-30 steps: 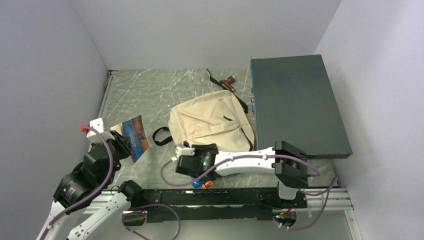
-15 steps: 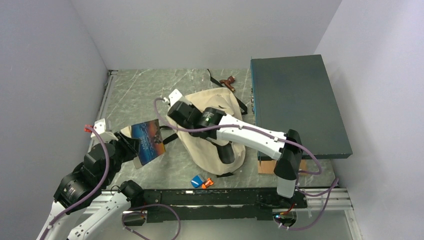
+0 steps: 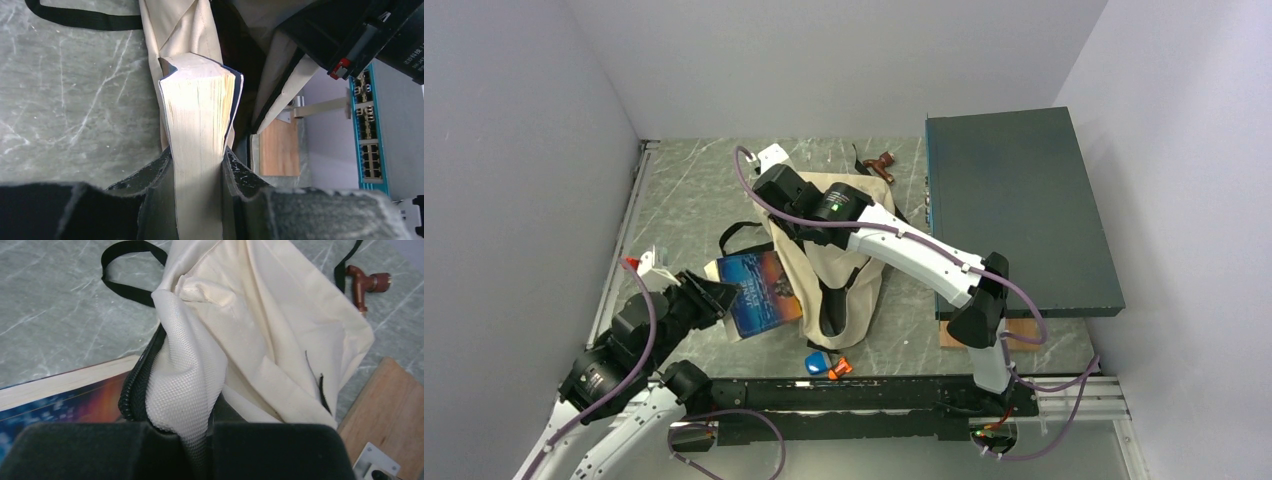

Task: Pack the student bag
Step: Place the book in the student bag.

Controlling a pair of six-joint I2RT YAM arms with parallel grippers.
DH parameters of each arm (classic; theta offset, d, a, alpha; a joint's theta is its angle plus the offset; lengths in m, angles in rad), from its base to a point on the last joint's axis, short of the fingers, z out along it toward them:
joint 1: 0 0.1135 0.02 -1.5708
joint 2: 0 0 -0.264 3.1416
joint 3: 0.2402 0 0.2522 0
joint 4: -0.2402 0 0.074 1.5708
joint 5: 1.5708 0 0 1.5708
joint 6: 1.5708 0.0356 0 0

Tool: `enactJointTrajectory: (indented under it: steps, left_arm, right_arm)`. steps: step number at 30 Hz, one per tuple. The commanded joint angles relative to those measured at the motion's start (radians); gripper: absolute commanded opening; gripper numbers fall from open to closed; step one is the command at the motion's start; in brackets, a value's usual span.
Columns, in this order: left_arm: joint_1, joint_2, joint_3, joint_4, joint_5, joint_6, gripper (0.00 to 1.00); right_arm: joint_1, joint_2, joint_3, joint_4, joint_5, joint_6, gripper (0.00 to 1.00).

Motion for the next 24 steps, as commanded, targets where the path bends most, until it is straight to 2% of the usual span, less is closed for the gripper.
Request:
enactJointTrajectory:
  steps: [1, 5, 7, 11, 15, 24]
  left_arm:
    - [-0.001, -0.034, 0.056, 0.322, -0.028, -0.111, 0.0]
    - [-0.001, 0.097, 0.318, 0.1, -0.131, 0.004, 0.0]
    - [-0.001, 0.148, 0.373, 0.078, -0.11, 0.047, 0.0]
    - [-0.001, 0.16, 0.351, 0.186, 0.021, 0.091, 0.0]
    - [-0.001, 0.145, 0.286, 0.24, 0.065, 0.005, 0.0]
    - [-0.001, 0.104, 0.076, 0.397, 0.112, -0.185, 0.0]
  right_arm:
    - [-0.051, -0.017, 0.045, 0.169, -0.06, 0.058, 0.0]
    - [-0.051, -0.056, 0.004, 0.153, -0.046, 0.042, 0.0]
    - [-0.051, -0.083, -0.026, 0.152, -0.033, 0.042, 0.0]
    - [-0.051, -0.127, -0.073, 0.143, -0.027, 0.037, 0.0]
    - [-0.051, -0.154, -0.086, 0.137, -0.033, 0.041, 0.05]
    - [-0.051, -0.182, -0.053, 0.13, -0.062, 0.07, 0.04]
